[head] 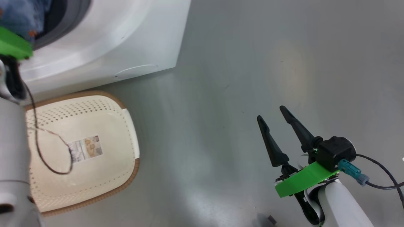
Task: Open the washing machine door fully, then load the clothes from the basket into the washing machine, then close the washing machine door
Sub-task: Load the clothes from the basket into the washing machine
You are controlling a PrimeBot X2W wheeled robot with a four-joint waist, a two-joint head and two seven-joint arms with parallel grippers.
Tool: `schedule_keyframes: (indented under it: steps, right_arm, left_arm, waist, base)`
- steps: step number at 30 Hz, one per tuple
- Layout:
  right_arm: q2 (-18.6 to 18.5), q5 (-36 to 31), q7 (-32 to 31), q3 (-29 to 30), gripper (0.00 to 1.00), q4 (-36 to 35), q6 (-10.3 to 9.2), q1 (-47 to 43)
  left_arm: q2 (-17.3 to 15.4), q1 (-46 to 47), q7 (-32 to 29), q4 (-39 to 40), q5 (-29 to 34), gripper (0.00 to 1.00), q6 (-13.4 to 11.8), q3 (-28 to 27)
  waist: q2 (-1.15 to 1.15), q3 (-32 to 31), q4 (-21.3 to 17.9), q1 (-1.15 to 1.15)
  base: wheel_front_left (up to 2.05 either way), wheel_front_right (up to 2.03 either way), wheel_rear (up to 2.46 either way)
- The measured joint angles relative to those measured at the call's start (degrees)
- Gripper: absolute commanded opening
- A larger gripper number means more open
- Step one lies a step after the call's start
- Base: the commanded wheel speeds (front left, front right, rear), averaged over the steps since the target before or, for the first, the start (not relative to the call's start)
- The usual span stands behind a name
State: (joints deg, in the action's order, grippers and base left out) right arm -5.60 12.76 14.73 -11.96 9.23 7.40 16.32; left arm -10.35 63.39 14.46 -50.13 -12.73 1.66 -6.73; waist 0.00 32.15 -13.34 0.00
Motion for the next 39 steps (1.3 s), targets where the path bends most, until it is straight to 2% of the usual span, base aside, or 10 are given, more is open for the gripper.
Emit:
schedule_keyframes:
  steps: [7,21,27,32,39]
  right_arm:
    - [0.36,0.09,0.0,-0.33,1.0,-0.05,0.0,-1.62]
    - [0.64,0.54,0.0,-1.34,1.0,-1.55,0.0,-5.08]
    - [1.22,0.62,0.0,-2.38,1.0,-2.0,0.0,-5.69]
    - [1.86,1.18,0.0,-3.19,1.0,-2.45,0.0,-5.64]
    - [2.03,1.52,0.0,-3.33,1.0,-2.21,0.0,-5.65]
  left_arm:
    - [-3.32,7.3,0.03,-5.3,1.29,0.0,-2.02,-0.12]
    - [-9.66,16.07,0.08,-5.23,4.56,0.0,-5.17,-0.79]
    - [-10.07,20.42,0.08,-1.49,5.19,0.0,-6.23,-1.03]
    - [-11.84,21.89,0.15,2.42,6.79,0.0,-7.44,-1.37]
    - [-12.09,21.9,0.25,-5.64,8.26,0.0,-7.54,-0.07]
  waist:
    - [0.0,0.5,-3.43,0.0]
    - [0.0,4.31,-8.34,0.0]
    - [0.0,6.51,-9.69,0.0]
    - [0.0,8.45,-10.61,0.0]
    - [0.0,9.19,-11.28,0.0]
  base:
    - [0.0,0.0,0.0]
    - [0.0,0.0,0.0]
    - [0.0,0.0,0.0]
    - [0.0,0.0,0.0]
    - [0.0,0.0,0.0]
